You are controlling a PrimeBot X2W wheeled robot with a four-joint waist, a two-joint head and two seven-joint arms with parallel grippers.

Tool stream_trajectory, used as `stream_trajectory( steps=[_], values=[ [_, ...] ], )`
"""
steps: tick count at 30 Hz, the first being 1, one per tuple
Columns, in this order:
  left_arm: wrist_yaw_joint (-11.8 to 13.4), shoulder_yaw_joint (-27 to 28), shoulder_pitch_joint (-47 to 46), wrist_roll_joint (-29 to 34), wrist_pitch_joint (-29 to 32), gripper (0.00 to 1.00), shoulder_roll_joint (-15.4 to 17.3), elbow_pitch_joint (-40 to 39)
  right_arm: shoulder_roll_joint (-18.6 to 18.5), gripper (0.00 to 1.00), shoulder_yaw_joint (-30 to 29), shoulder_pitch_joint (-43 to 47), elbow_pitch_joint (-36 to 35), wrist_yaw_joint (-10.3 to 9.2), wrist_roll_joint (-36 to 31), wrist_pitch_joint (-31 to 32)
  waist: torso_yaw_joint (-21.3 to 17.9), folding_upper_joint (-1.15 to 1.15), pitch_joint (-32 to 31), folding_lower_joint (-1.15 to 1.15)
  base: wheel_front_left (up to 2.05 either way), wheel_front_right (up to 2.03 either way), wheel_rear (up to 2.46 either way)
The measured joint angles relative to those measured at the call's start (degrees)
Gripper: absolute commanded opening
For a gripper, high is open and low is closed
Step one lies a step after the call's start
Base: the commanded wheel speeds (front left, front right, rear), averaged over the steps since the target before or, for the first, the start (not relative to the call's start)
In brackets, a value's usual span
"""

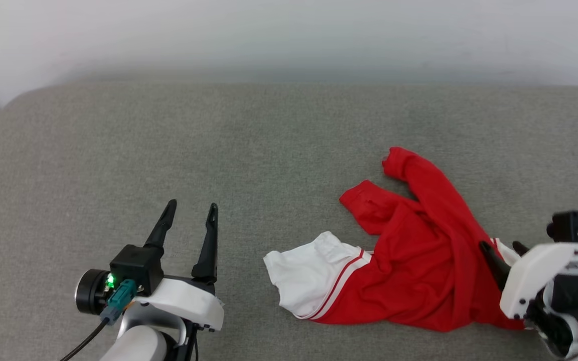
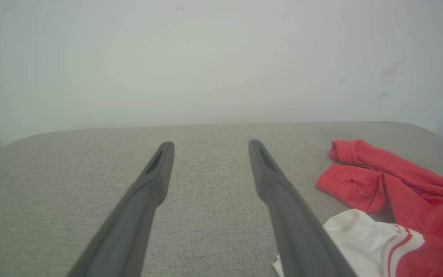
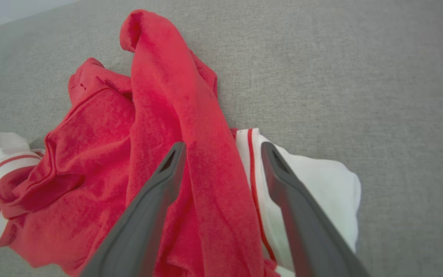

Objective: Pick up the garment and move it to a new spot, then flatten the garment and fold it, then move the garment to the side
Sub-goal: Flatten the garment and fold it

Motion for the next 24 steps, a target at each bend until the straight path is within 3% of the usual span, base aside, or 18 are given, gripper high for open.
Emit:
stream_trajectory(
  steps=[6, 7, 8, 9, 18, 24],
  values=[
    [-1.05, -1.07, -2.19, 0.40, -0.04, 1.00, -1.31, 0.60, -2.91, 1.00, 3.96, -7.02, 6.21, 0.00, 1.00, 9.21, 1.75, 0.00, 2.71, 0.01, 0.00, 0.00, 0.00],
    [-1.36, -1.12, -2.37, 0.41, -0.11, 1.00, -1.51, 0.80, -2.96, 0.87, 4.10, -7.65, 7.04, 0.00, 1.27, 10.07, 2.06, 0.00, 3.03, 0.00, 0.00, 0.00, 0.00],
    [-1.44, -1.21, -2.46, 0.41, -0.16, 1.00, -1.66, 0.98, -3.23, 0.30, 4.49, -8.33, 7.61, 0.00, 1.30, 10.67, 2.34, 0.00, 3.35, 0.01, 0.00, 0.00, 0.00],
    [-1.54, -1.29, -2.56, 0.41, -0.27, 1.00, -1.81, 1.24, -3.55, 0.00, 4.87, -8.98, 7.71, 0.00, 1.21, 10.81, 2.62, 0.00, 3.67, 0.00, 0.00, 0.00, 0.00],
    [-2.75, -1.41, -4.67, 1.30, -0.63, 1.00, -2.90, 2.37, -4.09, 0.00, 9.90, -17.06, 4.26, 0.00, 1.72, 8.64, 3.61, 0.00, 6.32, 0.01, 0.00, 0.00, 0.00],
    [-3.48, -1.54, -6.47, 1.89, -0.79, 1.00, -3.52, 2.56, -3.80, 0.00, 12.78, -25.55, 6.42, 0.00, 2.91, 3.25, 3.99, 0.00, 8.17, 0.01, 0.00, 0.00, 0.00]
  ],
)
